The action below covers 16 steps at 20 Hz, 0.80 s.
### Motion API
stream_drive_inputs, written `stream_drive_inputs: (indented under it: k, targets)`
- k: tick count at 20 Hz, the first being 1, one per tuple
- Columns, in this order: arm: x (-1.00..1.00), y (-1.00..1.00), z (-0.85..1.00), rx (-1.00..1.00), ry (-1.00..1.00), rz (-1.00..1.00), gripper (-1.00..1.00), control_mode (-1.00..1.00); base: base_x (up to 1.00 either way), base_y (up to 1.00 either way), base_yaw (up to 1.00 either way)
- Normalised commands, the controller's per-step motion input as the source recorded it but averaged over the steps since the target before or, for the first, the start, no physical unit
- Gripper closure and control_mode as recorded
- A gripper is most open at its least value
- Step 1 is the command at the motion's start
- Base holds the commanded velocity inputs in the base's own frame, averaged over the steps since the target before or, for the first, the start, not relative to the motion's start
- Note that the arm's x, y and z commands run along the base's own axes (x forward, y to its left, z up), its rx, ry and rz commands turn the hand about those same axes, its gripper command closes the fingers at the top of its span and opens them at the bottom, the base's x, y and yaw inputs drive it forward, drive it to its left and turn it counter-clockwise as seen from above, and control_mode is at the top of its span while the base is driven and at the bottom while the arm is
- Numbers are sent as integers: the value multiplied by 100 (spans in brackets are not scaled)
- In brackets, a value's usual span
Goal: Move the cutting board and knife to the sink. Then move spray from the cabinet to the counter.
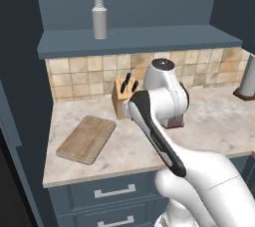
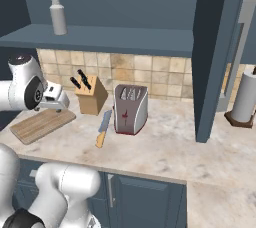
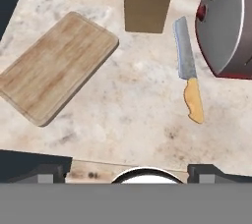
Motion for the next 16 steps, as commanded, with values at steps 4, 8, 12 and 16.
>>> stream_drive_inputs:
  k: [4,8,12,16]
  targets:
    - [6,86,-75,0,-4,-2,-100,-100,0,0,0]
    - [52,58,-29,0,-2,-10,-100,-100,0,0,0]
    - [74,29,-3,0,0,-12,-100,-100,0,0,0]
    - [37,-8,0,0,2,-1,-100,-100,0,0,0]
